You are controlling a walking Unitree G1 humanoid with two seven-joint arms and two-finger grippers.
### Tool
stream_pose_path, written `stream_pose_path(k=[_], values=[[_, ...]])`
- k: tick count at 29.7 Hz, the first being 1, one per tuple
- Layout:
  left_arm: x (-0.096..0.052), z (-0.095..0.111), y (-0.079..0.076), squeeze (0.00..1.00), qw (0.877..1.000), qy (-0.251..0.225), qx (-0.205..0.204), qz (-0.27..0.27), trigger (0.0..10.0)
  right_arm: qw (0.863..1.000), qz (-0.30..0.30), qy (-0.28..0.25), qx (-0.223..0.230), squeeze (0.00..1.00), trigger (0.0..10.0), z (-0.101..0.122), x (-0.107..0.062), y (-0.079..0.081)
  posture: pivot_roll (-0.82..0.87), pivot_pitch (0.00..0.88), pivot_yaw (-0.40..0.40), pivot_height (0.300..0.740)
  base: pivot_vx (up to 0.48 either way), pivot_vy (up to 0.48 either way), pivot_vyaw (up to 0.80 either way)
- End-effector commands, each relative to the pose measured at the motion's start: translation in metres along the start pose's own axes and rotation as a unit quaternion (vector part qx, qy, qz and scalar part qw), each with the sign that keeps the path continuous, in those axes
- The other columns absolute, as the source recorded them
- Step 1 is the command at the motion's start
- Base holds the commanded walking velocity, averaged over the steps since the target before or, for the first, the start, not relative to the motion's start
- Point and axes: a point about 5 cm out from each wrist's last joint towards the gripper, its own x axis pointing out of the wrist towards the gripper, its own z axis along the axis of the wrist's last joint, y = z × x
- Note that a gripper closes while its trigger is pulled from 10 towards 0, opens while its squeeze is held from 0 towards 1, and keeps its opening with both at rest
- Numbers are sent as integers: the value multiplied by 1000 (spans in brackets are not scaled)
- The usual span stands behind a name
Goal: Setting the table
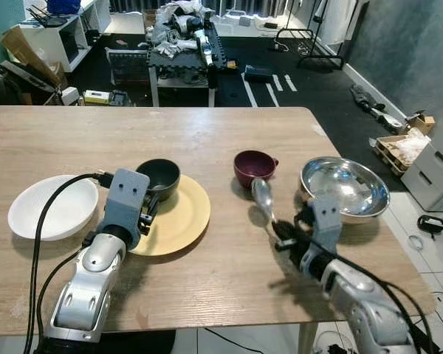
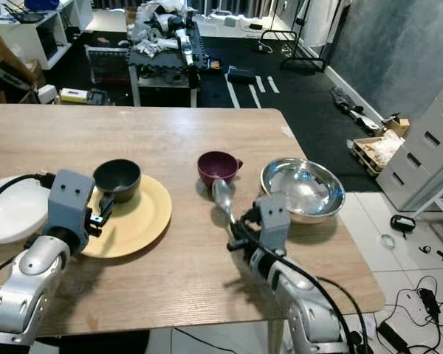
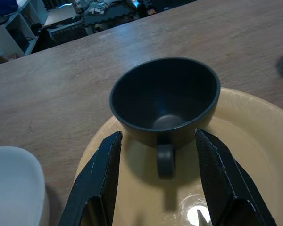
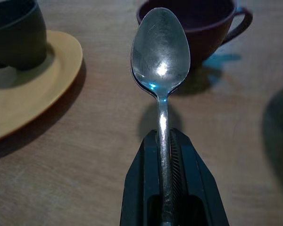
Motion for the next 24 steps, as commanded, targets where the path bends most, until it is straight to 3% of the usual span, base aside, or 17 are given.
stream_pose_path(k=[1,6,7,8,17,18,24], values=[[1,-4,-2,0,1000,6,2,-5,10000,1000,-1,-3,-7,0,10000,1,-2,-2,-17,0,46,740,0,0,0],[0,-4,-3,0,1000,6,1,-5,10000,999,13,31,-39,0,10000,-8,-8,-6,-19,0,44,740,0,0,0],[0,-4,-3,0,1000,6,1,-5,10000,997,10,50,-51,847,10000,-16,-10,-8,-19,0,43,740,0,0,0],[0,-4,-3,0,1000,6,0,-5,10000,996,2,66,-57,1000,10000,-23,-11,-12,-18,0,43,740,0,0,0],[0,-4,-3,0,1000,7,-1,-4,10000,995,-26,72,-58,1000,10000,-27,-13,-22,-16,0,46,740,0,0,0],[0,-4,-2,0,1000,7,-1,-5,10000,996,-25,70,-57,0,10000,-25,-12,-22,-16,0,46,740,0,0,0],[0,-4,-3,0,1000,7,-1,-5,10000,997,-22,61,-45,0,10000,-22,-6,-17,-16,0,44,740,0,0,0]])
